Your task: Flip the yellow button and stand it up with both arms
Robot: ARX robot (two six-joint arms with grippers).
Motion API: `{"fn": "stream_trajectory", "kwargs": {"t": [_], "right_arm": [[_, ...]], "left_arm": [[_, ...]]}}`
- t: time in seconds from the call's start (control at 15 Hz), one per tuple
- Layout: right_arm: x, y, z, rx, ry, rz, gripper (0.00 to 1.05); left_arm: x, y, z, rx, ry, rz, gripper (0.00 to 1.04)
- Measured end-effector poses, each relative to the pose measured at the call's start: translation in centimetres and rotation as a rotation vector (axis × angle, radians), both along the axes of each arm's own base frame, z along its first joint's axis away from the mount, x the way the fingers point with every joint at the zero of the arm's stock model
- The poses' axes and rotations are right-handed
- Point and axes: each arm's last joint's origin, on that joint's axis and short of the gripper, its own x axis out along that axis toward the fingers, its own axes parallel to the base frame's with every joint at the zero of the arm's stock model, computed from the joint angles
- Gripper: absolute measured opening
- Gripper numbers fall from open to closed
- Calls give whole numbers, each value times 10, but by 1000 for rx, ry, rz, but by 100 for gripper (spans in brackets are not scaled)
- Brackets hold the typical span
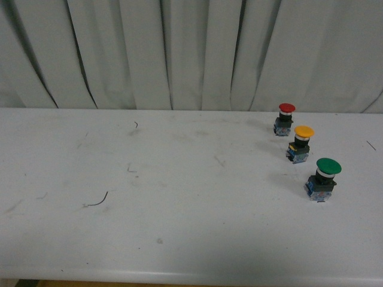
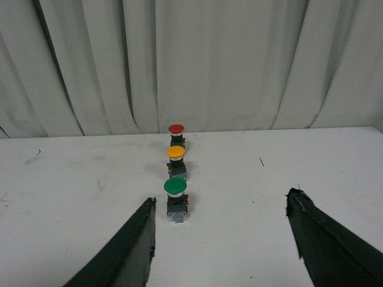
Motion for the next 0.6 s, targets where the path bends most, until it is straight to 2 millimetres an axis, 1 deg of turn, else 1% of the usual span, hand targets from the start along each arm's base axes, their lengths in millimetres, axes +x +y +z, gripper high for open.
{"fn": "stream_trajectory", "kwargs": {"t": [0.13, 0.2, 0.27, 0.6], "right_arm": [[0, 0, 0, 0, 0, 0, 92], [0, 0, 0, 0, 0, 0, 100], [0, 0, 0, 0, 0, 0, 97], [0, 0, 0, 0, 0, 0, 98]], "left_arm": [[0, 0, 0, 0, 0, 0, 98], [0, 0, 0, 0, 0, 0, 98], [0, 0, 0, 0, 0, 0, 98], [0, 0, 0, 0, 0, 0, 98]]}}
